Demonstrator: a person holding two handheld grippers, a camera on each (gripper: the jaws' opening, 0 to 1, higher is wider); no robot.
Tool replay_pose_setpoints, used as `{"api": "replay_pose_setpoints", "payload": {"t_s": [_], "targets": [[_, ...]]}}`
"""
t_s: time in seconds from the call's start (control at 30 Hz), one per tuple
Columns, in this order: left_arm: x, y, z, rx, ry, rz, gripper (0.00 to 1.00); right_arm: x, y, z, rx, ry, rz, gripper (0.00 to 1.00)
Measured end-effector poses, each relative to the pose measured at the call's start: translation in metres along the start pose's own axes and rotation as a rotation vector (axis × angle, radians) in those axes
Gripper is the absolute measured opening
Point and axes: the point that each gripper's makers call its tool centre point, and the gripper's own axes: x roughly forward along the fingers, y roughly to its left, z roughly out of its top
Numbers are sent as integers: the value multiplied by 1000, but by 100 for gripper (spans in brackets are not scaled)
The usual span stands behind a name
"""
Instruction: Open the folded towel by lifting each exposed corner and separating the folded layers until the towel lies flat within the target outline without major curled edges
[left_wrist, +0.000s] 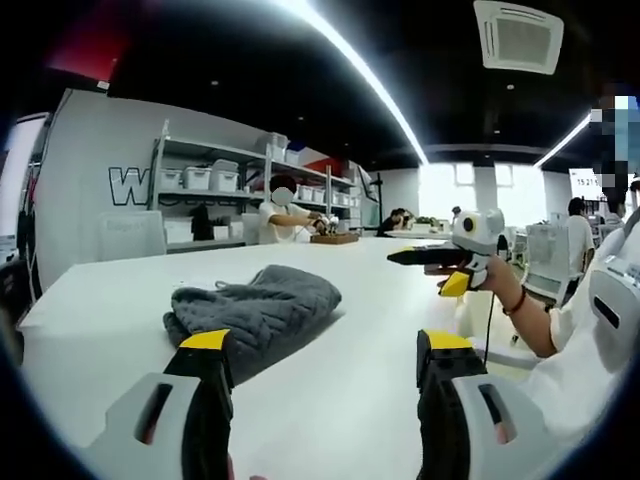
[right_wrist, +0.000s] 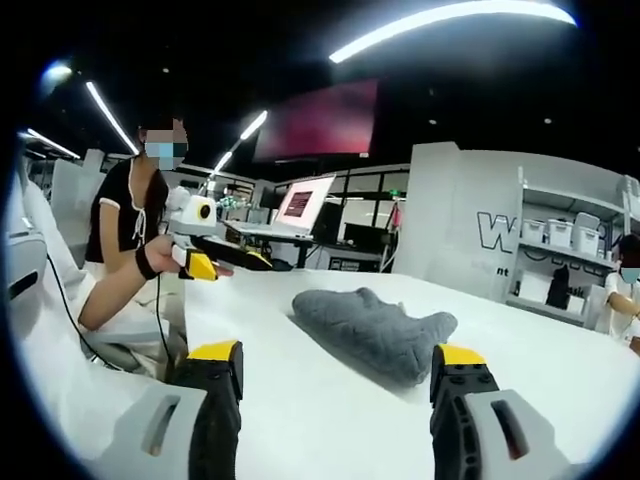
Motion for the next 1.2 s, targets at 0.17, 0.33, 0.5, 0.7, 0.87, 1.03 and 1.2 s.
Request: {"api": "replay_pose_setpoints", "payload": {"t_s": [0.17, 0.33, 0.5, 0.7, 0.87, 1.03, 1.2], "targets": [[5, 4, 4, -4, -5, -1, 72, 2, -5, 0, 23, -5, 6, 74], [13, 9, 5, 9, 9, 2, 72, 4, -9, 4, 24, -6, 3, 74], [21, 16, 3, -5, 23, 2, 72, 8, -11, 9, 27, -10, 7, 73], [30, 20, 1, -37, 28, -16, 72, 11, -16, 17, 27, -22, 6, 72], [37, 21, 6, -45, 25, -10, 71, 15, -23, 14, 29, -12, 1, 71], [41, 21, 9, -37, 32, -16, 71, 18, -27, 10, 36, 0, -1, 70], [43, 25, 12, -42, 31, -11, 69, 20, -32, 11, 49, 0, -7, 70]]}}
